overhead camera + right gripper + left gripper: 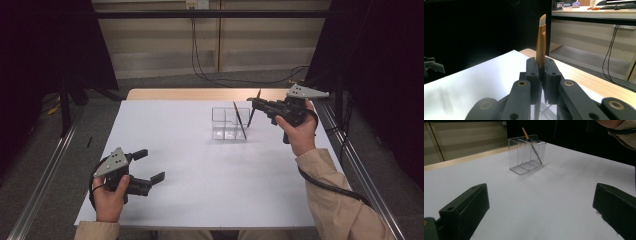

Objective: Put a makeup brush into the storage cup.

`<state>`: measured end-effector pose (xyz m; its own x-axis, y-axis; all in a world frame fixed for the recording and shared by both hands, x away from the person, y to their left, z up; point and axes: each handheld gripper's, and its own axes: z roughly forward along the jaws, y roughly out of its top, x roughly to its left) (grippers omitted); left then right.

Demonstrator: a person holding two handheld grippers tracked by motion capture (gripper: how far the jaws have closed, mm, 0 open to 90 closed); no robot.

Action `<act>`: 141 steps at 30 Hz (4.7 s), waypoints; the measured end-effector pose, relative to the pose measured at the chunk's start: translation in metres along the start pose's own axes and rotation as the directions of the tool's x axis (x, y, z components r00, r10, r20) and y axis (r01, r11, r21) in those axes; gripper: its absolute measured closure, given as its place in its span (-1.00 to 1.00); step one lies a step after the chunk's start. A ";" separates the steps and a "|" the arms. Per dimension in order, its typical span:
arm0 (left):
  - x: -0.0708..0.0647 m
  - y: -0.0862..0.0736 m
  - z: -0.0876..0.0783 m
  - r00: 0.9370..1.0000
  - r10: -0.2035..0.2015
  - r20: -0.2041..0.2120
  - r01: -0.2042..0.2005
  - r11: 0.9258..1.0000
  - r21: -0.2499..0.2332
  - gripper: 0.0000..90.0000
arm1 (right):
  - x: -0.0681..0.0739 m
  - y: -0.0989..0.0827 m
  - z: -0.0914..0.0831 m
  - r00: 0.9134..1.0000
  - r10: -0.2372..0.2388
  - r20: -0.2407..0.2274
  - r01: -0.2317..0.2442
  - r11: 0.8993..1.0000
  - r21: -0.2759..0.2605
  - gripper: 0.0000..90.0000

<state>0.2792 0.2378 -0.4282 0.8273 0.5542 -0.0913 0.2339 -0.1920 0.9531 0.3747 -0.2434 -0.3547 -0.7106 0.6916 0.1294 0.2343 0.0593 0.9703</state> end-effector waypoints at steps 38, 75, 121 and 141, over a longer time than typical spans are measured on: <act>0.001 0.001 -0.001 1.000 0.000 0.002 0.000 1.000 -0.005 -0.99 | -0.022 0.003 0.036 0.996 0.004 0.086 -0.005 1.000 0.011 0.87; 0.001 0.002 -0.003 1.000 0.009 -0.003 -0.009 1.000 -0.010 -0.98 | -0.015 -0.020 0.056 0.998 -0.026 0.058 0.022 0.997 0.069 0.87; 0.000 0.004 -0.002 1.000 0.011 0.001 -0.011 1.000 -0.016 -0.98 | -0.012 -0.036 0.057 0.997 0.062 0.041 -0.064 0.996 0.058 -0.16; 0.001 0.005 0.001 1.000 0.008 0.003 -0.008 1.000 -0.022 -0.98 | -0.009 -0.043 0.033 0.997 0.077 0.010 -0.077 0.996 0.033 -0.60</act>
<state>0.2815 0.2369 -0.4236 0.8308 0.5501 -0.0848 0.2161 -0.1784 0.9599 0.3930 -0.2281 -0.4043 -0.6839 0.7011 0.2018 0.3102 0.0291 0.9502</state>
